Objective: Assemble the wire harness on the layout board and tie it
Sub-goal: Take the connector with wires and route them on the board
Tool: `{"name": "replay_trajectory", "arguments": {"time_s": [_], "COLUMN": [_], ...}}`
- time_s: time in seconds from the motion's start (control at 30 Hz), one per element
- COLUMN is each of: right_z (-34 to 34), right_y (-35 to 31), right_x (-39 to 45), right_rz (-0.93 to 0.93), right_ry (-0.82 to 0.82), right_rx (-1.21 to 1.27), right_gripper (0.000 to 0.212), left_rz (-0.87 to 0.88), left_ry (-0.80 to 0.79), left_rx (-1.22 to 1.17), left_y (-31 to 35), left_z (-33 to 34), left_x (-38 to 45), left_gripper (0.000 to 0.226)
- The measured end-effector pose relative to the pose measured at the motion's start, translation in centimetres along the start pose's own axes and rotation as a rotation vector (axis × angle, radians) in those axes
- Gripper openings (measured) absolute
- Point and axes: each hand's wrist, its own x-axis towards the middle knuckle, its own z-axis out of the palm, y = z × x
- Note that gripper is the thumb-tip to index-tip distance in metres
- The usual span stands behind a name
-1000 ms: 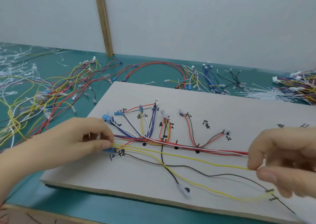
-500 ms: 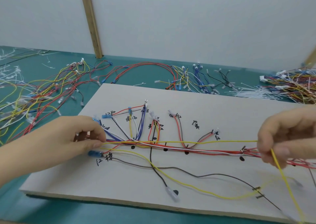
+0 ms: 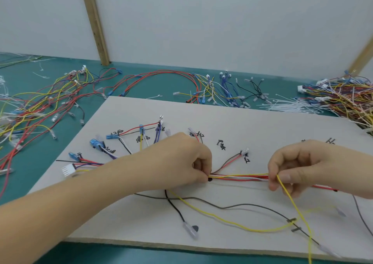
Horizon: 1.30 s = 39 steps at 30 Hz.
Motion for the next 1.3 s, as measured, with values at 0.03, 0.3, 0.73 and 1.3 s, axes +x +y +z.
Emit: {"name": "replay_trajectory", "arguments": {"time_s": [0.03, 0.3, 0.73, 1.3], "right_z": [0.2, 0.5, 0.5, 1.8], "right_y": [-0.1, -1.9, -4.6, -4.2], "right_x": [0.1, 0.9, 11.0, 11.4], "right_rz": [0.015, 0.069, 0.01, -0.058], "right_ry": [-0.002, 0.128, 0.479, 0.378], "right_rx": [-0.007, -0.015, -0.546, -0.325], "right_gripper": [0.039, 0.008, 0.018, 0.021], "left_rz": [-0.026, -0.105, -0.107, 0.279], "left_ry": [-0.007, -0.101, 0.124, 0.289], "left_rx": [-0.03, -0.086, -0.131, 0.293], "left_y": [0.0, 0.5, -1.0, -1.6], "left_z": [0.2, 0.1, 0.7, -0.2], "left_x": [0.1, 1.8, 0.7, -3.4], "left_gripper": [0.012, 0.018, 0.071, 0.018]}}
